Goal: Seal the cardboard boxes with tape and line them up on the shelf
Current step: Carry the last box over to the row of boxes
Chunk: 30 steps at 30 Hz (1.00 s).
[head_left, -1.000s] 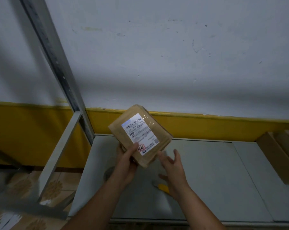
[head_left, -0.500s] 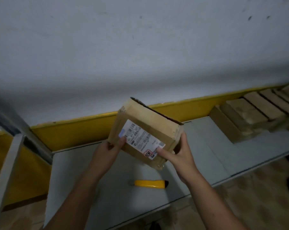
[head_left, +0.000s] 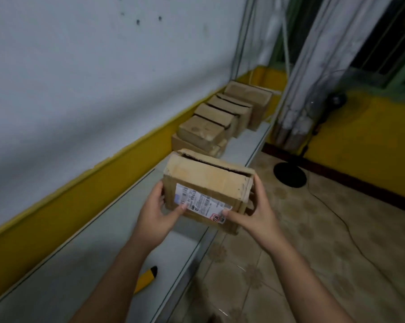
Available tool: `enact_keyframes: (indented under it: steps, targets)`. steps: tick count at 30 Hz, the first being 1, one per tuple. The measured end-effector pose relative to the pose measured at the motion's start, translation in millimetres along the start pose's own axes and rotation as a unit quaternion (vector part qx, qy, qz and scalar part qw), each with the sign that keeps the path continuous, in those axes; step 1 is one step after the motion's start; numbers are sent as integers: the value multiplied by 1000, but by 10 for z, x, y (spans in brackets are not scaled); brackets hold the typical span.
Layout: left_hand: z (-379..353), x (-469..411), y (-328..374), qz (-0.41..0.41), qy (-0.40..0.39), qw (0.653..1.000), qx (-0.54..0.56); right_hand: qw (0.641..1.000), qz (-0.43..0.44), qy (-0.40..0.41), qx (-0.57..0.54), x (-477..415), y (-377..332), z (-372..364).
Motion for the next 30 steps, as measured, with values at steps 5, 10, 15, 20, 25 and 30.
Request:
enact_keyframes:
  steps: [5, 10, 15, 20, 25, 30]
  targets:
    - [-731, -490, 274, -25, -29, 999, -20, 998, 7, 64, 3, -125, 38, 773]
    - [-1506, -1064, 482, -43, -59, 997, -33, 996, 13, 92, 10, -529, 180, 1567]
    - [-2166, -1682, 743, -51, -33, 996, -72, 996, 21, 91, 3, -1075, 276, 2299]
    - [-2620, -2188, 1018, -62, -18, 995, -74, 997, 19, 74, -4, -1663, 289, 2805]
    - [-2860, -2758, 1037, -58, -4, 994, -88, 998, 21, 56, -10, -2280, 334, 3020]
    - [-3007, -3481, 861, -32, 3, 996, -79, 999, 16, 52, -5, -2980, 442, 3125]
Point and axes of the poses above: each hand's wrist, its own x-axis away from the middle knuckle, its own z-axis out of the back of the hand, y = z × x, the point moved 9 cm from there along -x, towards the middle knuckle, and after that the axes turned 13 degrees about -x, right-handed, at the moved point
